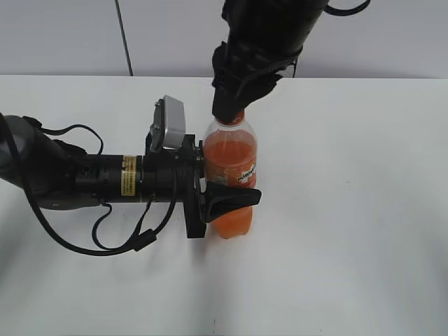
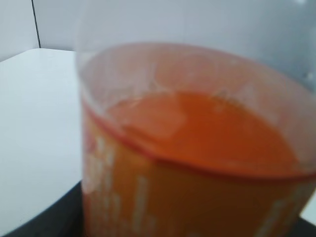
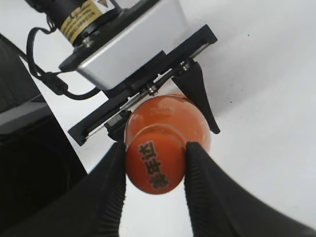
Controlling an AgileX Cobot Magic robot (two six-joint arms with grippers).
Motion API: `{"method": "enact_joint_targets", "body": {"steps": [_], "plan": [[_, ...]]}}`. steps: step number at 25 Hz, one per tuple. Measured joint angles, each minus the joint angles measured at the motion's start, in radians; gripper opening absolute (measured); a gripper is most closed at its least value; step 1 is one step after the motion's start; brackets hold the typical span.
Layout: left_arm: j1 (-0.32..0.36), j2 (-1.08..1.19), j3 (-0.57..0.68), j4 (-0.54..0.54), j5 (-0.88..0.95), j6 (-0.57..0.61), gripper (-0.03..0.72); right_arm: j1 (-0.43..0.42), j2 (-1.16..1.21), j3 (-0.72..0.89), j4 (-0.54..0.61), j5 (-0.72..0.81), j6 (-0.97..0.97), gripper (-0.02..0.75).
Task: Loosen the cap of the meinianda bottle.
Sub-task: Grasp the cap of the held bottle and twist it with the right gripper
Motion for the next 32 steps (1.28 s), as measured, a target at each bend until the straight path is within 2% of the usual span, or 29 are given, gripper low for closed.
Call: {"method": "enact_joint_targets", "body": {"steps": [19, 25, 32], "plan": [[0.0, 0.0, 0.0, 0.003, -0.001, 0.002, 0.415, 0.0, 0.0, -0.007, 0.005, 0.002, -0.876, 0.269], [0.0, 0.0, 0.0, 0.004, -0.002, 0.003, 0.415, 0.0, 0.0, -0.008, 0.008, 0.004, -1.008, 0.269], [0.0, 0.0, 0.0, 0.006, -0.003, 0.004, 0.415, 0.0, 0.0, -0.008, 0.01, 0.005, -1.01, 0.269]]}}
